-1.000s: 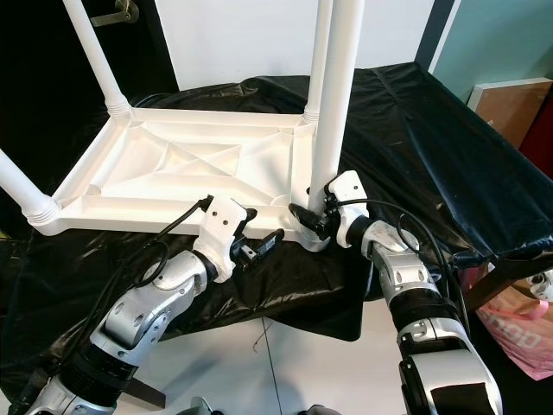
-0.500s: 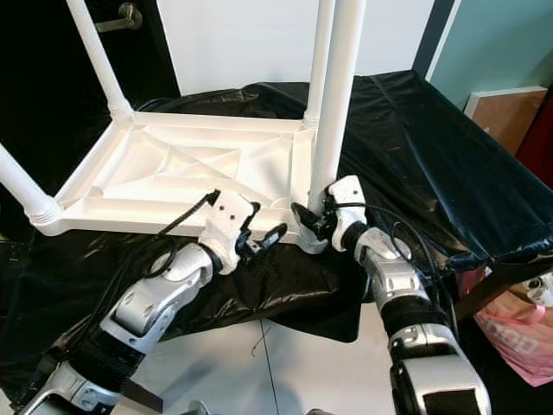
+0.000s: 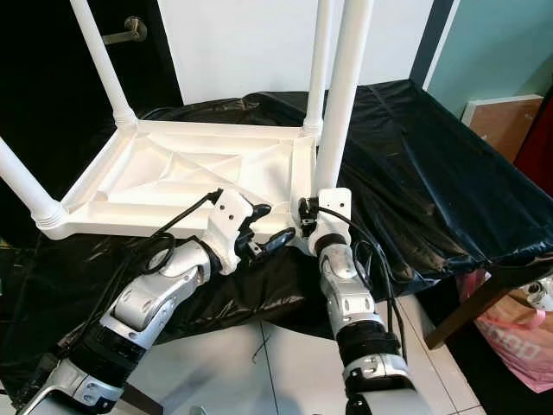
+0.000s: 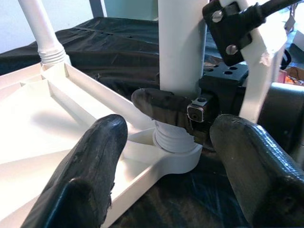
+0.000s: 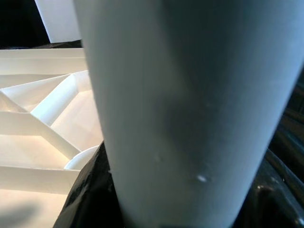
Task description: Building children table
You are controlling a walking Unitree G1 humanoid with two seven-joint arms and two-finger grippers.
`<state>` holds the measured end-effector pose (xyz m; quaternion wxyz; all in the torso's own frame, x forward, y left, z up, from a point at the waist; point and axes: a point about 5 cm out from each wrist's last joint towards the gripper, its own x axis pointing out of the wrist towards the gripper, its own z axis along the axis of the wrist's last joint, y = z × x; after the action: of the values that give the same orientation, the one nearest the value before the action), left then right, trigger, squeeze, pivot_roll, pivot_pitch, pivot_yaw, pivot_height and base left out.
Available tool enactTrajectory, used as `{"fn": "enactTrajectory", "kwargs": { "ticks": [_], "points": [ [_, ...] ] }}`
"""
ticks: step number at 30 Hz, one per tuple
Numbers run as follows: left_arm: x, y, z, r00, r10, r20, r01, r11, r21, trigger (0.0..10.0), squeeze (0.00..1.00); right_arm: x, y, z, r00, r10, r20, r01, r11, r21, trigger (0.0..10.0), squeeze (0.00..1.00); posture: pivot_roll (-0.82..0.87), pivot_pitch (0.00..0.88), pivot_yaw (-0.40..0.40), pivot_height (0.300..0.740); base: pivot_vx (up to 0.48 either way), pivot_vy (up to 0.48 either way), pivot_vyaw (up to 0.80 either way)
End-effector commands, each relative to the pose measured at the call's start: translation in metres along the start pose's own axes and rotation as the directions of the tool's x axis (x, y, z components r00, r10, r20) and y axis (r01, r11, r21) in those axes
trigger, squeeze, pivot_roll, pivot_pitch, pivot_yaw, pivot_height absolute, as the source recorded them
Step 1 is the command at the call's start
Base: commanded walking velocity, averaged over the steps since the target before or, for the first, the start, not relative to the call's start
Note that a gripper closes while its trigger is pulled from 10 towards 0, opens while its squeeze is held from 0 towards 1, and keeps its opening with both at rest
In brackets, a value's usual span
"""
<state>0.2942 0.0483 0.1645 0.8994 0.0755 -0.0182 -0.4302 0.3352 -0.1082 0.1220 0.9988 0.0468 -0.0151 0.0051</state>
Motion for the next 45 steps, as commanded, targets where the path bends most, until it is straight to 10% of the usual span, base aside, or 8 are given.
{"fn": "enactTrajectory", "kwargs": {
  "ticks": [1, 11, 12, 15, 25, 26, 34, 45],
  "points": [
    [-0.002, 0.002, -0.006, 0.999, 0.034, -0.016, -0.034, 0.999, 0.002, 10.0, 0.0, -0.006, 0.006, -0.016, 0.997, 0.006, -0.075, -0.002, 0.998, 0.063, 10.0, 0.0, -0.06, 0.012, 0.01, 0.74, 0.0, 0.0, 0.0],
    [-0.004, 0.004, -0.004, 0.998, 0.064, 0.003, -0.064, 0.998, -0.014, 10.0, 0.0, -0.003, -0.004, 0.001, 1.0, -0.009, -0.009, 0.009, 1.0, 0.023, 10.0, 0.0, -0.05, 0.015, 0.002, 0.74, 0.0, 0.0, 0.0],
    [-0.003, 0.004, -0.003, 0.998, 0.069, 0.014, -0.069, 0.997, -0.017, 10.0, 0.0, -0.003, -0.003, 0.004, 1.0, 0.0, 0.004, 0.0, 1.0, 0.011, 10.0, 0.99, -0.05, 0.022, 0.0, 0.74, 0.0, 0.0, 0.0],
    [-0.004, 0.004, -0.002, 0.998, 0.056, 0.019, -0.055, 0.998, -0.041, 10.0, 0.0, -0.004, -0.002, 0.006, 1.0, 0.022, 0.015, -0.022, 1.0, 0.012, 10.0, 1.0, -0.05, 0.024, -0.002, 0.74, 0.0, 0.0, 0.0],
    [-0.006, 0.006, 0.001, 0.996, 0.089, 0.031, -0.09, 0.996, 0.02, 10.0, 0.0, -0.01, -0.017, 0.024, 0.983, 0.15, 0.107, -0.151, 0.989, 0.0, 10.0, 1.0, -0.04, 0.025, -0.008, 0.74, 0.0, 0.0, 0.0],
    [-0.007, 0.005, 0.003, 0.996, 0.081, 0.044, -0.082, 0.996, 0.028, 10.0, 0.0, -0.011, -0.024, 0.025, 0.974, 0.198, 0.112, -0.195, 0.98, -0.034, 10.0, 0.0, -0.03, 0.024, -0.006, 0.74, 0.0, 0.0, 0.0],
    [-0.011, -0.006, 0.002, 0.998, -0.053, 0.039, 0.053, 0.999, -0.001, 10.0, 0.0, -0.015, -0.041, 0.02, 0.823, 0.568, -0.018, -0.562, 0.808, -0.176, 10.0, 0.0, -0.02, 0.03, 0.001, 0.74, 0.0, 0.0, 0.0],
    [-0.013, -0.009, 0.002, 0.994, -0.098, 0.041, 0.099, 0.994, -0.038, 10.0, 0.0, -0.008, -0.046, 0.022, 0.795, 0.605, -0.055, -0.604, 0.778, -0.173, 10.0, 0.0, -0.02, 0.032, 0.0, 0.74, 0.0, 0.0, 0.0]
  ]
}}
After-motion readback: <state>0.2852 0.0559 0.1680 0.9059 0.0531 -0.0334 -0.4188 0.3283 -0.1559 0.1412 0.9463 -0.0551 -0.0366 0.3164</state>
